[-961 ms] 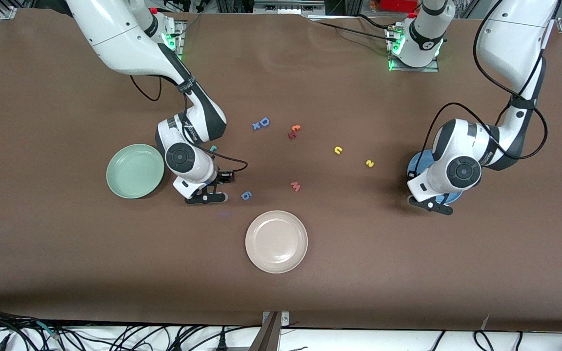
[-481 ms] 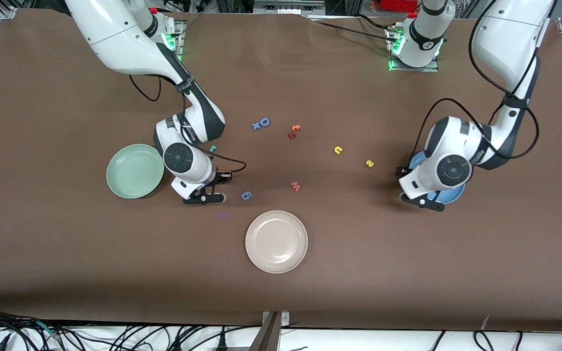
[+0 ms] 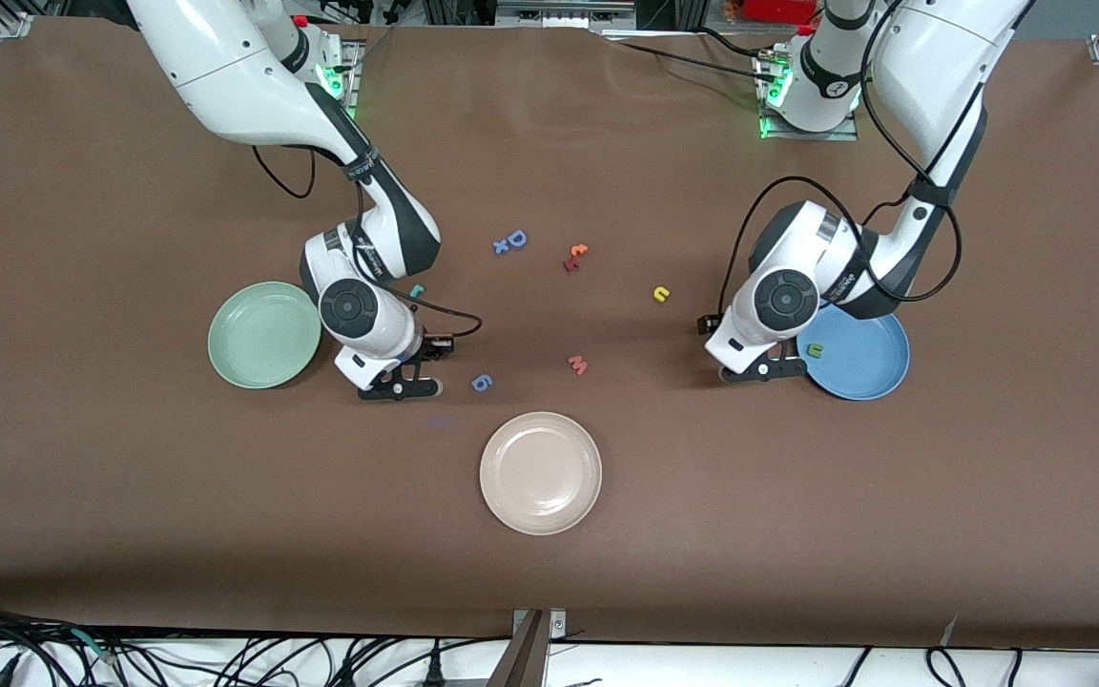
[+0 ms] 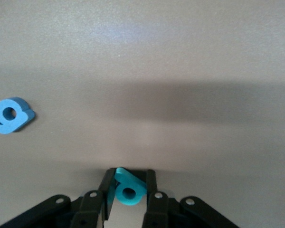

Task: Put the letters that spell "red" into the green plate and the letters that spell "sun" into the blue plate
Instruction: 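Drop the u on the blue plate while the right gripper carries d to green plate, then place the yellow 2 on the blue plate while the right gripper reaches orange e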

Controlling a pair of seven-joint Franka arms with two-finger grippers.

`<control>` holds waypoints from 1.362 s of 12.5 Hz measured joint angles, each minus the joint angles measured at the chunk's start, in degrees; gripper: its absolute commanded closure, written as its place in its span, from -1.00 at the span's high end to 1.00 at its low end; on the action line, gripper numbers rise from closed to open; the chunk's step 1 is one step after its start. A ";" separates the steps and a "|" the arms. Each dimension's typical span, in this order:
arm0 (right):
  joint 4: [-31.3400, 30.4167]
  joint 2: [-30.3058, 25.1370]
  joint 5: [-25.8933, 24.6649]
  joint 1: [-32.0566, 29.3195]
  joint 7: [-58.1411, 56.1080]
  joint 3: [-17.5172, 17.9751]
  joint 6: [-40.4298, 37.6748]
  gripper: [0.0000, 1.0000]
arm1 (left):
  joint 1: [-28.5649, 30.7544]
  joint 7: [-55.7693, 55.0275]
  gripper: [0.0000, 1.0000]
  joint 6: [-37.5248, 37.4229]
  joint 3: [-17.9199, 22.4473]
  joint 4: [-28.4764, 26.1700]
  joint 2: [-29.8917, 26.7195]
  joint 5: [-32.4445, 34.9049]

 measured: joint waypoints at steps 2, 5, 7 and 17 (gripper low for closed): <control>0.24 -1.67 0.00 -0.03 -0.01 -1.79 -3.49 -0.66 | 0.81 -2.72 1.00 8.41 0.10 -3.82 0.26 0.00; 0.67 -6.19 0.00 -0.20 -1.69 -6.65 -10.44 -0.66 | 2.11 -6.01 1.00 14.19 0.00 -8.23 0.40 0.00; 0.68 -8.40 0.00 -0.32 -5.80 -10.79 -14.03 -0.66 | 2.11 -10.10 1.00 14.39 -1.08 -9.43 0.38 0.00; -9.77 -8.35 0.04 -6.55 -25.62 -20.25 -8.49 -0.64 | 2.12 -13.69 -0.58 14.88 -2.38 -10.38 -0.34 0.00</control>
